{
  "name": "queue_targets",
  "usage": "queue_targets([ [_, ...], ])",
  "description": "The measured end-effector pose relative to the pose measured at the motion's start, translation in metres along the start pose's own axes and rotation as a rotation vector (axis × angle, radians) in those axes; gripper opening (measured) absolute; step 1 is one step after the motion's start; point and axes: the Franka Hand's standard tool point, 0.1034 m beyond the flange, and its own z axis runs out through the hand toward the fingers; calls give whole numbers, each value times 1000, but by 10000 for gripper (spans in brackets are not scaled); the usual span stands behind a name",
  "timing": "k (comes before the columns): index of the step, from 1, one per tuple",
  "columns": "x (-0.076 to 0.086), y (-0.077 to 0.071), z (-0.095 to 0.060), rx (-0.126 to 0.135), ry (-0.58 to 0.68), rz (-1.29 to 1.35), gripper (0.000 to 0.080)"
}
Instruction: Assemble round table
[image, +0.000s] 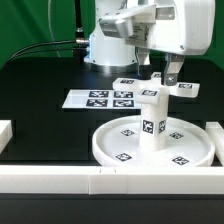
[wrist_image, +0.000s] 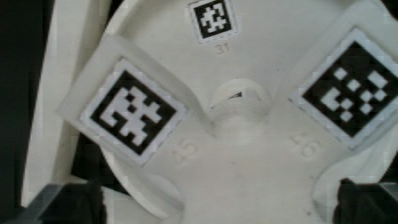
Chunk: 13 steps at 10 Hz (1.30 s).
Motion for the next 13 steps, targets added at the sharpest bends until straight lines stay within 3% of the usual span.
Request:
queue_targets([
  [2, -1, -7, 5, 15, 3, 3, 649],
  [7, -1, -6, 9, 19, 5, 5, 649],
  [9, -1, -5, 8, 15, 5, 5, 407],
  [11, -2, -2, 6, 7, 3, 6, 399],
  [12, -2, -2, 4, 10, 2, 6, 256],
  [13, -2, -3, 1, 10, 0, 5, 256],
])
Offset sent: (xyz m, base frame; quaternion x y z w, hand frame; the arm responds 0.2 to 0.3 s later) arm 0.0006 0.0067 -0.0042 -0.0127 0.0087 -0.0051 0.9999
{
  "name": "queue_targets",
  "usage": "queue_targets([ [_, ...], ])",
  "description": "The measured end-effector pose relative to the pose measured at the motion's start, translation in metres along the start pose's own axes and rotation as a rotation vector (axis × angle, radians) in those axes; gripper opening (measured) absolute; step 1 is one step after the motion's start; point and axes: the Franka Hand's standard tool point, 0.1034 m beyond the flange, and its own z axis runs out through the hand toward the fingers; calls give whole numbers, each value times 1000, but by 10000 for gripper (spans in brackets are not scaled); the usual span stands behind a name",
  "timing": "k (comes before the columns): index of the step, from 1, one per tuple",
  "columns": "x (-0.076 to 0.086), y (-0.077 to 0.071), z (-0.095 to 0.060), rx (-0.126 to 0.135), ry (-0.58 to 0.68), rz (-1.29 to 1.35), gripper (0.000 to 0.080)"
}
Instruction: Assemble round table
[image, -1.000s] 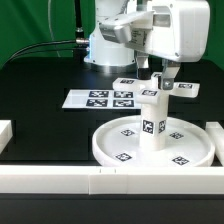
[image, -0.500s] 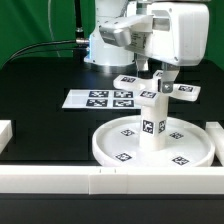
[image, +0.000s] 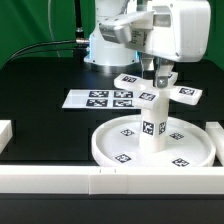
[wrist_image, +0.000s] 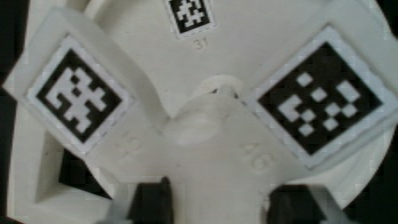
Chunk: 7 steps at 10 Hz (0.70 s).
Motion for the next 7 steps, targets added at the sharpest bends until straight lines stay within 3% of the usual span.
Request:
queue_targets([
  [2, -2, -10, -1, 32, 0, 4, 22],
  [7, -3, -10, -1, 36, 0, -2, 1],
])
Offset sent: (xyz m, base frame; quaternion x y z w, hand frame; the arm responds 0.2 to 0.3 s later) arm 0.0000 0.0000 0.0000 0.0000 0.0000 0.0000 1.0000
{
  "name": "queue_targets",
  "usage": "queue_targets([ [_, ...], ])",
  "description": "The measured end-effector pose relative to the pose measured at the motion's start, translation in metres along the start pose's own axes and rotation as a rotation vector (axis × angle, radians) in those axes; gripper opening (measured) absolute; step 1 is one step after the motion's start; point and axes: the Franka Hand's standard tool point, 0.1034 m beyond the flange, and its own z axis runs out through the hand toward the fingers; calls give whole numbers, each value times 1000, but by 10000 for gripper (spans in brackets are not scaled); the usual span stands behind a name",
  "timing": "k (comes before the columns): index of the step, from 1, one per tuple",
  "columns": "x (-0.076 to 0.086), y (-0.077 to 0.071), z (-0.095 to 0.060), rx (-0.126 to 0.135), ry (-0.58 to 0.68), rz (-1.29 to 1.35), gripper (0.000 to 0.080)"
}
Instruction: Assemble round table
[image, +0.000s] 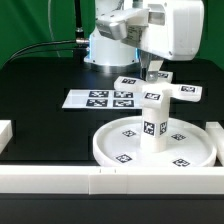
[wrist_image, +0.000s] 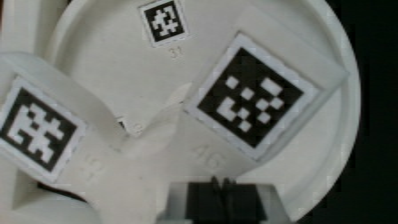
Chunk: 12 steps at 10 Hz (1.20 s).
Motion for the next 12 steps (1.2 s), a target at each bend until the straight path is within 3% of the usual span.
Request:
queue_targets([
  [1, -1, 2, -1, -3, -1, 0, 1],
  [2, -1, 2, -1, -4, -1, 0, 81],
  [3, -3, 2, -1, -4, -1, -2, 264],
  [4, -5, 2, -2, -6, -2, 5, 399],
  [5, -5, 1, 0, -4, -1, 6, 399],
  [6, -4, 1, 0, -3, -1, 6, 572],
  [7, -3, 5, 2, -2, -12, -28, 625],
  [12, 14, 22, 3, -3, -7, -57, 649],
])
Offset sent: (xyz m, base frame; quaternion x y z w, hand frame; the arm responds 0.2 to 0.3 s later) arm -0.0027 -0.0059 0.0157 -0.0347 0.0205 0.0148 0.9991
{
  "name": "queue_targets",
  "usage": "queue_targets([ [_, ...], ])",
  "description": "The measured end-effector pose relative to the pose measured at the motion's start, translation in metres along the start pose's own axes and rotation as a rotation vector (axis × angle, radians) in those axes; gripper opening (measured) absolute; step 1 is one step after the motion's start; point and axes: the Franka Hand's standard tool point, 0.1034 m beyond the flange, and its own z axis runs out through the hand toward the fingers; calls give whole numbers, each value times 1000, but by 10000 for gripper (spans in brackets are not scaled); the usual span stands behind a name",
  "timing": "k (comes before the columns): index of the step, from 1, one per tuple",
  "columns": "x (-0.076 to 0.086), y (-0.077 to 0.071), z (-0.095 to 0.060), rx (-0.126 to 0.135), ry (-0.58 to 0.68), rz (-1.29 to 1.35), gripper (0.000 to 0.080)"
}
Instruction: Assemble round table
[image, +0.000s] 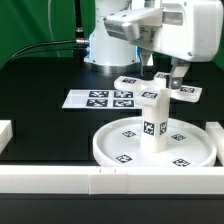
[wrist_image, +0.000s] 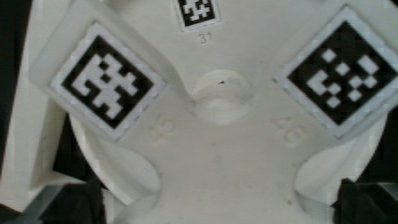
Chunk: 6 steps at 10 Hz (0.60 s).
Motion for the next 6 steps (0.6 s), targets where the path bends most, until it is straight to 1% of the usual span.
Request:
queue_targets([
  [1, 1, -2, 5, 8, 4, 2, 649],
  [2, -1, -2, 6, 3, 3, 5, 649],
  [6, -5, -3, 6, 4, 3, 13, 649],
])
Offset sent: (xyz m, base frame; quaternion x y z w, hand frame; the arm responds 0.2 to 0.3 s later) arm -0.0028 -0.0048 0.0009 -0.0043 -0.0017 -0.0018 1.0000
